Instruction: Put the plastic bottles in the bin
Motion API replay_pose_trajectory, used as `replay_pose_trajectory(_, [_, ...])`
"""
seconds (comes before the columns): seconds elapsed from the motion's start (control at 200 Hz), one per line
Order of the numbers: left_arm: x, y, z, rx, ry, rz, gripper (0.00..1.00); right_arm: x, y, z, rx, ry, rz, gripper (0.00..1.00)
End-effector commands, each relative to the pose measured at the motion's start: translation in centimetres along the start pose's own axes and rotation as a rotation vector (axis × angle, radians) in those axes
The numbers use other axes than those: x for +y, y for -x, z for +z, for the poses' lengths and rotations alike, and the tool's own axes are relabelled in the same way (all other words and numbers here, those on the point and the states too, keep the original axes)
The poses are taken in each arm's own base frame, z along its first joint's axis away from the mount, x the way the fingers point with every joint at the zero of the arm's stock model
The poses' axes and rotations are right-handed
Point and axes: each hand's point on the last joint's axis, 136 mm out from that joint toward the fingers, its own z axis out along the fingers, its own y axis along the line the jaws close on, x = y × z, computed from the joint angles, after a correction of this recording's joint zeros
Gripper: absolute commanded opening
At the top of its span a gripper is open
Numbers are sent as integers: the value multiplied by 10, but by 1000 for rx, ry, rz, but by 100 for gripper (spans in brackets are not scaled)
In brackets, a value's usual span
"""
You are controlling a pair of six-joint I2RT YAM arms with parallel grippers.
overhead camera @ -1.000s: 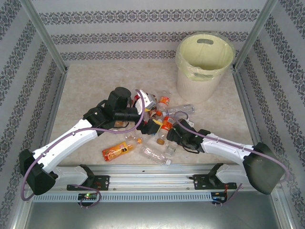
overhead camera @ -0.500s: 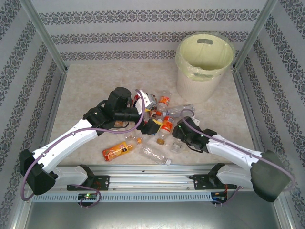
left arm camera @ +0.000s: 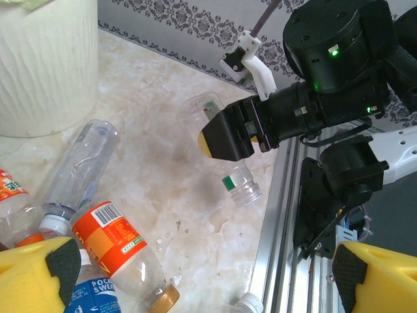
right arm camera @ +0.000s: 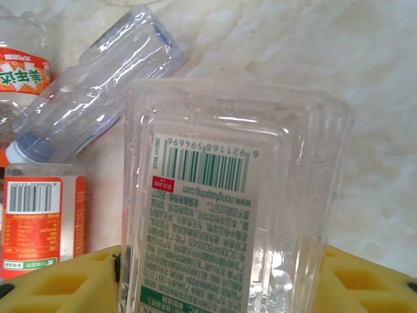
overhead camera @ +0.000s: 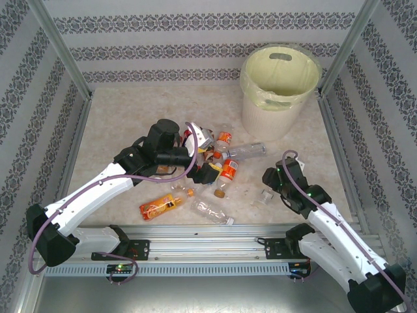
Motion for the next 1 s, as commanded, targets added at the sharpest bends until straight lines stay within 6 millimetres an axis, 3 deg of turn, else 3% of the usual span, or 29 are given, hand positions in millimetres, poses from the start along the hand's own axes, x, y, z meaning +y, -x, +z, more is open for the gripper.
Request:
replay_pose_trajectory(0.0, [-11,12,-1,-42,-32,22,100,6,13,-16,-11,16,-62,59])
replay_pose_trajectory(0.255, [-10,14,-5,-52,-8,37,100,17,46,-45,-74,27,-108,58])
replay_pose_trajectory(0.5, [-11,16,-7,-61,-9,38,100,36,93,-84,-177,43,-154,59])
replay_pose_trajectory(0.999, [-9,15,-7,-60,1,42,100,115,220,-143,-450,162,-212,59])
